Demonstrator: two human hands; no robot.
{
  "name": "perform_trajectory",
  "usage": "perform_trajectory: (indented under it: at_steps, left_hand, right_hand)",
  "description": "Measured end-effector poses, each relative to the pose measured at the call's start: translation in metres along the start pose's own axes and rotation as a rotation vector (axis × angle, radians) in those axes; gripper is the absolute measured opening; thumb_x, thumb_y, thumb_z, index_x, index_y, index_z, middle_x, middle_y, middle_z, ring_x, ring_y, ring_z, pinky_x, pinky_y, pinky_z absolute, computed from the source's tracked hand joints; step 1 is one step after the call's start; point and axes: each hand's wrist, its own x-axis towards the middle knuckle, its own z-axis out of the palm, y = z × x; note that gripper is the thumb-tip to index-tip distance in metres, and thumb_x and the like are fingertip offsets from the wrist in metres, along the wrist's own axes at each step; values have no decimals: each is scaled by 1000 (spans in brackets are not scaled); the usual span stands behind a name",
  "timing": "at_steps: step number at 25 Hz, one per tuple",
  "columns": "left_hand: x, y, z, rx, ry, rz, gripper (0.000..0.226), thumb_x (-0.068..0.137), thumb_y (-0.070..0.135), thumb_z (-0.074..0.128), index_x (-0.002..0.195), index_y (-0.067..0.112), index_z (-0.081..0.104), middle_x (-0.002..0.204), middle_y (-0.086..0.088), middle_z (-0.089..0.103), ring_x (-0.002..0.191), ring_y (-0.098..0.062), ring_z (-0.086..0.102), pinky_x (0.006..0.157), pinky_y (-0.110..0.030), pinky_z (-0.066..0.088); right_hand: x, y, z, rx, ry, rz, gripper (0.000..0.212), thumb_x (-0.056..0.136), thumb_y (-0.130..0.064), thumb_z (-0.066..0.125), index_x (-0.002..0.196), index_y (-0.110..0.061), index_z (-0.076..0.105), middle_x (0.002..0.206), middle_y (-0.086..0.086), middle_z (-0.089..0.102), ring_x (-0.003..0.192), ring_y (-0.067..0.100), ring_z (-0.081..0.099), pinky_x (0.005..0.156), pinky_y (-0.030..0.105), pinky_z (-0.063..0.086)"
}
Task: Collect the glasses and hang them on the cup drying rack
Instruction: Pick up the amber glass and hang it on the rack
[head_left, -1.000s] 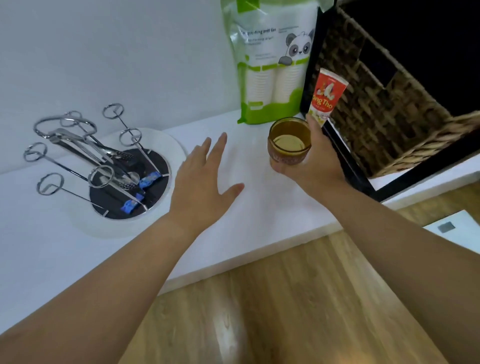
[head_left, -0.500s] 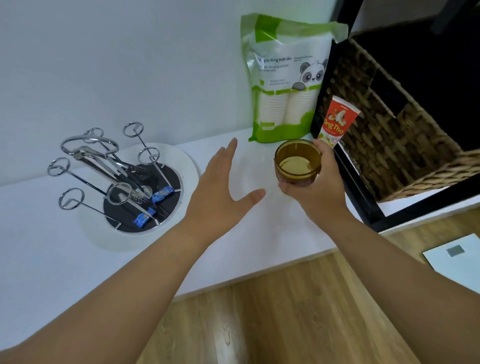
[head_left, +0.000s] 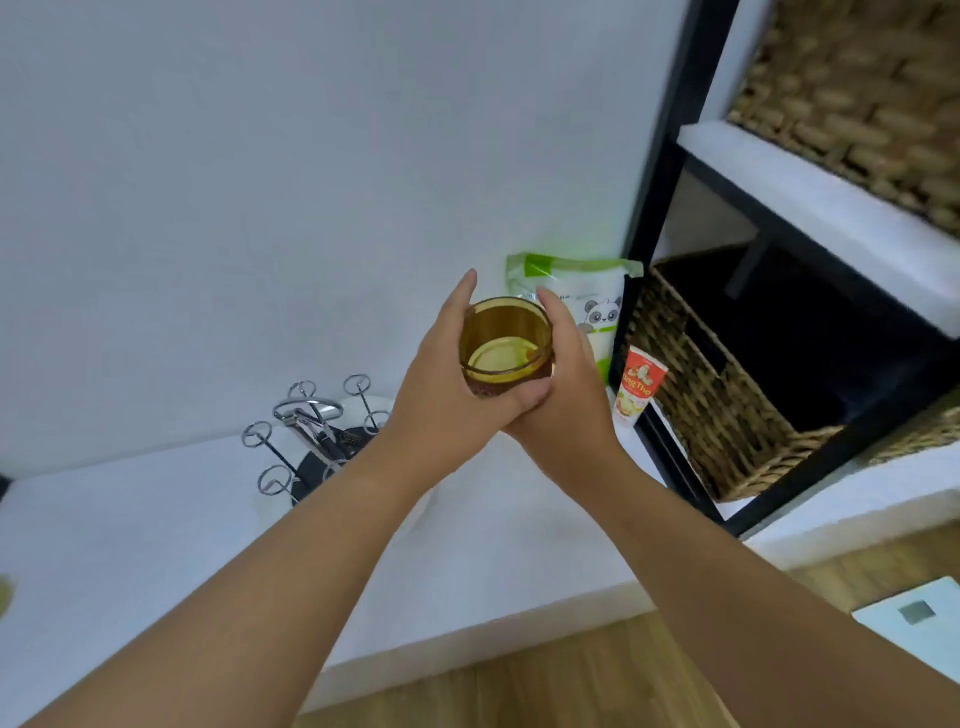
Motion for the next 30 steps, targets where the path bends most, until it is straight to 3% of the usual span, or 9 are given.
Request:
perform_trajectory:
  at_steps: [2,5,8,11,15,17,21,25,30]
  left_hand:
    - [-3,34,-27,-1,30,34,112,73,40,91,160,43,22,133,27,51,123,16,49,95,-2,41]
    - [-9,81,-71,7,97,85,110,69,44,94,156,48,27,125,38,48,122,10,53,96,-6,45]
    - [-18,128,-123,14,183,106,108,65,45,95,153,50,32,123,34,52,114,15,55,87,-1,44]
    - [-28,177,-177,25,228,116,109,64,48,95,153,50,32,119,34,52,103,27,52,81,-1,43]
    - [-36,233,-234,-47,231,119,107,66,48,94,154,48,32,124,26,55,112,4,58,92,-18,48]
    - [-39,247,-254,-108,213,109,107,66,49,93,153,51,31,130,19,55,118,-9,61,99,-30,52]
    - [-48,254,-271,-193,146,85,110,67,45,95,154,54,28,137,17,54,124,-12,61,108,-41,51]
    - [-44,225,-285,-161,100,112,113,68,46,94,158,48,26,138,17,57,129,1,55,112,-32,46]
    - [-47,110,-280,-23,-41,50,108,69,66,79,159,47,22,146,22,52,139,3,43,113,-28,35]
  right_hand:
    - [5,-41,-10,34,-14,-16,121,63,-35,96,164,-31,30,135,-10,48,118,-4,53,95,6,42]
    - [13,-104,-20,82,-41,-42,126,62,-41,94,166,-37,22,140,-17,44,122,-20,46,96,4,39]
    - [18,-174,-23,146,-77,-68,133,53,-54,87,166,-43,17,142,-8,52,126,-6,54,100,16,48]
    - [17,-230,-28,331,-178,71,122,68,-35,96,163,-47,21,148,-9,56,136,5,54,111,36,50]
    - [2,-279,-32,973,-421,460,79,88,-27,82,157,-30,46,151,11,62,135,30,63,100,58,58]
    - [-8,-308,-23,1202,-445,539,62,91,-45,73,145,-18,60,149,21,61,132,40,65,91,54,62]
    - [-12,-362,-2,1358,-370,542,78,95,-74,50,146,-17,63,144,16,67,127,30,69,89,39,64]
    - [-2,-364,18,1375,-209,517,60,104,-58,51,136,-11,72,139,16,71,123,27,72,95,36,63]
    - [-1,-281,41,1214,-98,553,60,102,-49,61,152,-14,56,150,16,63,127,26,67,93,32,62]
